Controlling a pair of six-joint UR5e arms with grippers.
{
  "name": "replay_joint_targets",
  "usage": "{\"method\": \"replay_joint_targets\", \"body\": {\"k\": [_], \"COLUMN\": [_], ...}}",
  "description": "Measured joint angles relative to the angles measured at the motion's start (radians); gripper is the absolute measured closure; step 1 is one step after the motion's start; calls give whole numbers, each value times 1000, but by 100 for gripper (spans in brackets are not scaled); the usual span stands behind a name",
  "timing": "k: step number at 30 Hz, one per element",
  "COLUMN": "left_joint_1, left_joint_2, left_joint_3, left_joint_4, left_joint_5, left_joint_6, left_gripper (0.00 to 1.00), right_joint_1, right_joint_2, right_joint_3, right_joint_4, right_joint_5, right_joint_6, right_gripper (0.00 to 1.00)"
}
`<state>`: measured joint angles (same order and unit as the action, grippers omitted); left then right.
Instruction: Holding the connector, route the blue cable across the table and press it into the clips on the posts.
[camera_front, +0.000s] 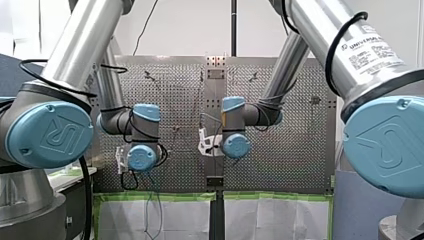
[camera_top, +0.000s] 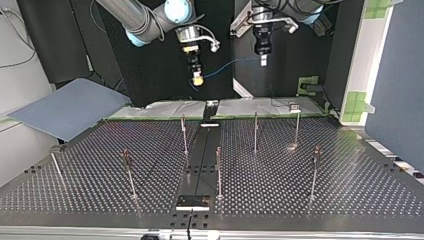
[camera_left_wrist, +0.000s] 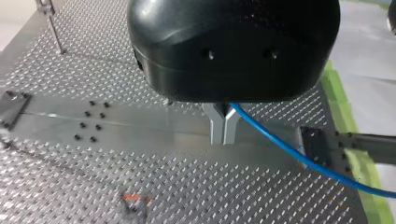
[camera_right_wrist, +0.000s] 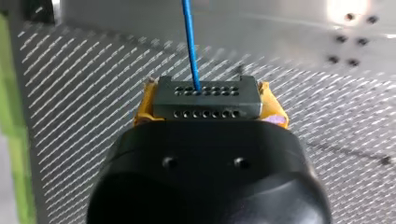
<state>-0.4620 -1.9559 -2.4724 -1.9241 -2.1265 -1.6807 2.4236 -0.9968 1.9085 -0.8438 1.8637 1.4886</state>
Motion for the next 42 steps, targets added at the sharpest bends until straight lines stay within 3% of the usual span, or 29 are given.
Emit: {"method": "replay_joint_targets", "body": {"k": [7,18,21,25,29,35,42], "left_joint_1": [3,11,19,28,34,35,36], "left_joint_2": [67,173,200,236,269,321,376], "left_joint_3": [59,164,192,227,253,263,264], "left_joint_4": [-66,-172,-199,-236,-268,-320,-376], "left_joint_5": [-66,-171,-199,-235,-267,-319,-375], "left_joint_6": [13,5,11,13,6,-14,-27], "left_gripper": [100,100,100,100,100,100,100], "right_joint_1": [13,10,9,11,17,27,45], "right_joint_2": [-59,-157,-174,-165,-136,-100,-96], "right_joint_3": [-59,-156,-184,-222,-257,-309,-368], "right_joint_4": [59,156,185,223,258,309,368], "right_joint_5": [-58,-155,-183,-221,-252,-265,-270], "right_joint_6": [11,66,74,77,69,56,59], "right_gripper": [100,100,100,100,100,100,100]}}
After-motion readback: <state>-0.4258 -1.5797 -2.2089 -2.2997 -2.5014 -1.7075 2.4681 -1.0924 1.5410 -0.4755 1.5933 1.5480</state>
